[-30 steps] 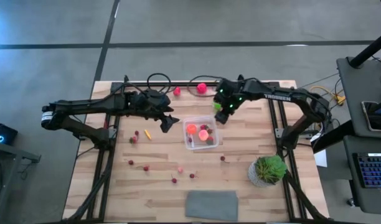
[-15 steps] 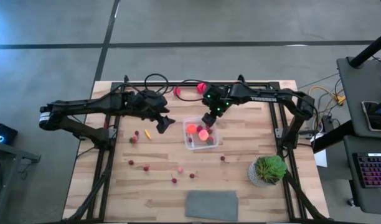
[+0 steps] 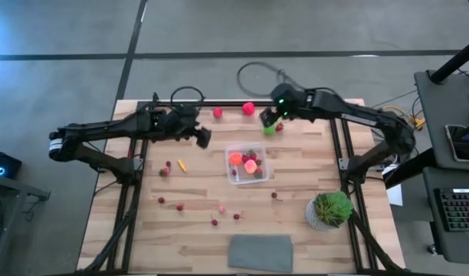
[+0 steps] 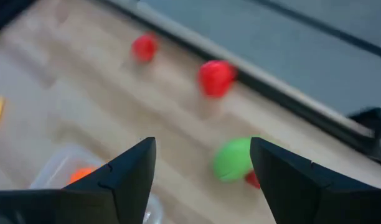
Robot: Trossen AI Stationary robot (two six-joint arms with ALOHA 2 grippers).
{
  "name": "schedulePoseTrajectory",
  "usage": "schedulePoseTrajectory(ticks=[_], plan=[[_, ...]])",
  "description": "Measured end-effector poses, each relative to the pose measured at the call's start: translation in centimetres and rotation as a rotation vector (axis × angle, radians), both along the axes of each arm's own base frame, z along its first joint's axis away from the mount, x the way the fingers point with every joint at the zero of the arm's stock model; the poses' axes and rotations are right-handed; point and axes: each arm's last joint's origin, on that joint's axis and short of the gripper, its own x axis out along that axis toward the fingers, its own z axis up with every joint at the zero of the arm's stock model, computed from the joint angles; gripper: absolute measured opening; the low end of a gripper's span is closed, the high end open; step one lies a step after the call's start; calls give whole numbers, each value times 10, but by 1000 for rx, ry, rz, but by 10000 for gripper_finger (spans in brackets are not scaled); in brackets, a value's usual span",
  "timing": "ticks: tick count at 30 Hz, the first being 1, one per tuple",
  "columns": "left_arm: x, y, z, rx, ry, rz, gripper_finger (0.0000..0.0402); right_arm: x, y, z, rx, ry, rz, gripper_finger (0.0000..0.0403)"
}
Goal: Pick and placing Produce into tupperware
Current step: Put the red strawberry into the transparent container
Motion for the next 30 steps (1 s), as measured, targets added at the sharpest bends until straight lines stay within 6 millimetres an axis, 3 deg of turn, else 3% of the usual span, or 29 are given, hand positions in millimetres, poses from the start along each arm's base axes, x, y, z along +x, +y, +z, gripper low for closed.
schedulePoseTrajectory(ticks=[5,11,19,30], plan=[[4,43,-17,-90,35,155,281,-34,-5,15,23,-35,-161,255],[24,98,-44,-198,71,139,281,-61,-8,19,47,14,-243,255],[53,152,-68,-215,146,188,281,-69,-7,19,36,67,-269,252],[68,206,-110,-365,239,232,281,-68,-7,17,34,84,-264,253]])
